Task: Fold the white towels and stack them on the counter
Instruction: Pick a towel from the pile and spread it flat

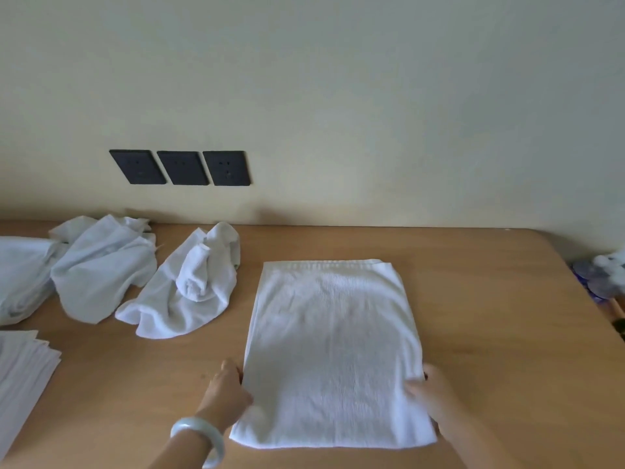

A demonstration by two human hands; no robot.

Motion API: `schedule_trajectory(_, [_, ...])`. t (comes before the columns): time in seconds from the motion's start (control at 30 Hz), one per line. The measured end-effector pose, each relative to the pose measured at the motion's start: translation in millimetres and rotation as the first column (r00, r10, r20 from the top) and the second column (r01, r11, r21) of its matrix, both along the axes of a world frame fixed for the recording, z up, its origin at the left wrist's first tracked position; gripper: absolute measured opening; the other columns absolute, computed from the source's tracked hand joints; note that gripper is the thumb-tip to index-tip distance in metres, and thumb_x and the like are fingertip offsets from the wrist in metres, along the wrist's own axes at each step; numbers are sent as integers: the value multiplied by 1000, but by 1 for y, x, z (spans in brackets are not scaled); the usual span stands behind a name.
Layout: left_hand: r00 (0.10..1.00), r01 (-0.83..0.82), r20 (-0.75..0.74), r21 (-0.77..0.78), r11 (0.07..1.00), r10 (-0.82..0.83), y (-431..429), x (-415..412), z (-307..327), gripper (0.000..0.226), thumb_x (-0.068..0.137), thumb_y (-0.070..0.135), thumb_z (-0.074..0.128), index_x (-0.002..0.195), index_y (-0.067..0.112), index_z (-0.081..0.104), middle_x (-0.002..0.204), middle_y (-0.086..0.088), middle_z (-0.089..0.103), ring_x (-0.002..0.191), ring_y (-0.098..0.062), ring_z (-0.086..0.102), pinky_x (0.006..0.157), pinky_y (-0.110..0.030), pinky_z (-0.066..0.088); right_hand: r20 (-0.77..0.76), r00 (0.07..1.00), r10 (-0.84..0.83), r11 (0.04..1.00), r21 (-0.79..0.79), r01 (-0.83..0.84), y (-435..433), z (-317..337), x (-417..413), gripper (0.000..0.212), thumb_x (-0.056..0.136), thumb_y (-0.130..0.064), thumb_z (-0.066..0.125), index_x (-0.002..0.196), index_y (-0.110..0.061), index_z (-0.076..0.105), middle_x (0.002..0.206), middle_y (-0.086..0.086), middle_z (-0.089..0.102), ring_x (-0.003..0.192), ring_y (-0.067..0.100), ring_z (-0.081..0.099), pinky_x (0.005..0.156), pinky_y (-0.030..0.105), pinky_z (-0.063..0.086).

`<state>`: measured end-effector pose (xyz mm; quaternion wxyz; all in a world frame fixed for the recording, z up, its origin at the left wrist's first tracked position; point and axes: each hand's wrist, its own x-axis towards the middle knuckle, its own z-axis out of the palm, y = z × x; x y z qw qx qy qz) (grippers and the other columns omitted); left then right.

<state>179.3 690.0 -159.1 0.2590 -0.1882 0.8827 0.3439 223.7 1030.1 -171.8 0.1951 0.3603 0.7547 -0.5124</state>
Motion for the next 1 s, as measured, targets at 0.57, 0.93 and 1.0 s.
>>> schedule_trajectory(0.57, [976, -174, -112, 131, 976, 189, 23, -73, -6, 32, 80, 17, 72, 103, 11, 51, 92, -7, 61, 77, -22, 61, 57, -29, 45, -265, 964, -3, 996, 82, 25, 3, 0, -105, 31, 78, -1, 58, 64, -16, 35, 58, -1, 35, 51, 16, 31, 51, 26, 24])
schedule_trajectory(0.93, [892, -385, -71, 394, 834, 446, 24, -167, -33, 29, 86, 19, 73, 109, 2, 66, 86, -9, 62, 88, -31, 62, 87, -44, 52, -508, 860, 44, 987, 156, 42, 12, -8, -167, 12, 88, -9, 60, 76, -12, 61, 67, -3, 52, 59, 10, 44, 55, 23, 33])
schedule_trajectory(1.0, [915, -320, -129, 341, 884, 381, 26, -172, -31, 15, 87, 21, 71, 92, 8, 67, 81, -7, 62, 81, -30, 61, 74, -39, 51, -477, 865, 157, 951, 309, -3, 14, -12, -171, 9, 89, -9, 60, 81, -10, 64, 73, 0, 59, 65, 14, 50, 56, 23, 35])
